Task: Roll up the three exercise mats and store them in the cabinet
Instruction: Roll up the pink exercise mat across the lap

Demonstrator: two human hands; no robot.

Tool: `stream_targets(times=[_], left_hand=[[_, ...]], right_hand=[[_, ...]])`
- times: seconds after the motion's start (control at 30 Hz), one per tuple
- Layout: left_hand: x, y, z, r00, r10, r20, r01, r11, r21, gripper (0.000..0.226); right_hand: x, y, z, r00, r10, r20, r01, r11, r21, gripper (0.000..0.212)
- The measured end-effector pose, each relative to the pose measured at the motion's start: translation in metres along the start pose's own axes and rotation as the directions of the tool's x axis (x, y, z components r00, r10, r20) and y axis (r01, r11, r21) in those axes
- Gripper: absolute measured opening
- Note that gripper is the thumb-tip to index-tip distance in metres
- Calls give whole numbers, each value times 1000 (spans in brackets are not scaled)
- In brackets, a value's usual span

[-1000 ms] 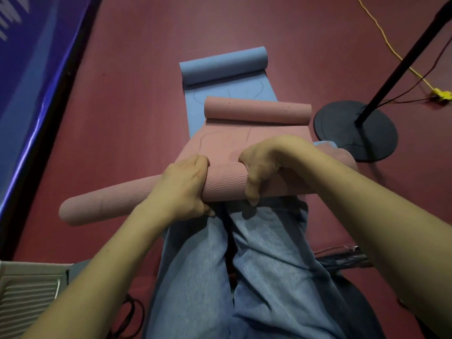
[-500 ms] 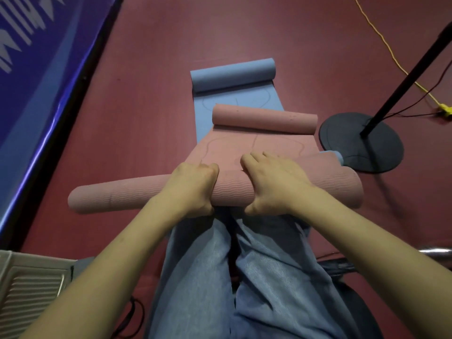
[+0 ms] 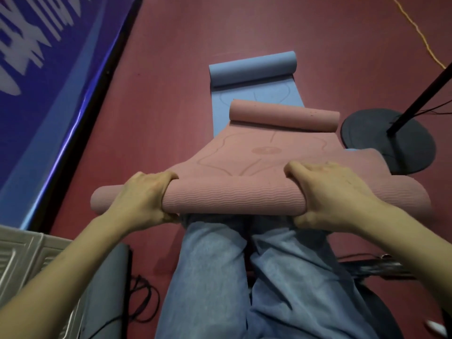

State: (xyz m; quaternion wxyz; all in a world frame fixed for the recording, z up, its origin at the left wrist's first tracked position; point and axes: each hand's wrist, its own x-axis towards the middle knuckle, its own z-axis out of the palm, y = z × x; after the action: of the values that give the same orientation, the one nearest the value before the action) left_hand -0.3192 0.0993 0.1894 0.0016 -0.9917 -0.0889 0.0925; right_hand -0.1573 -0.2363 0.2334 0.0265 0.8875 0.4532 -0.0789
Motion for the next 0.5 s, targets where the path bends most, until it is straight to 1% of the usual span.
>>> stream_targets(times=[0.07,0.1,0.2,0.3,0.33,0.4,0.5], left_hand=[[0,-3,-5,1000,21,0,-21,1000,19,79],[-1,-2,-10,999,36,11,-36,999,27,73],[-17,7,-31,996,73,61,-76,996,55,66],[-56,24,-41,985,133,110,-139,989,55,56],[-70,29,-36,981,133,139,-140,990,38,55],[-91,35,-23,974,86,208,-83,996,-24,60],[-94,36,-6,960,5,281,20,996,-87,71]], right_hand=[[0,-3,-1,999,-5,34,4,999,32,74],[-2,-4,-2,998,2,58,-6,998,67,75],[-23,-1,-7,987,19,158,-46,985,168,81],[-60,-2,-5,965,-4,260,-49,979,197,78],[-67,-4,-3,960,-24,277,-32,980,194,77],[-66,-7,2,946,-53,320,-12,980,197,78],[-44,-6,3,895,-92,437,-13,973,230,80]])
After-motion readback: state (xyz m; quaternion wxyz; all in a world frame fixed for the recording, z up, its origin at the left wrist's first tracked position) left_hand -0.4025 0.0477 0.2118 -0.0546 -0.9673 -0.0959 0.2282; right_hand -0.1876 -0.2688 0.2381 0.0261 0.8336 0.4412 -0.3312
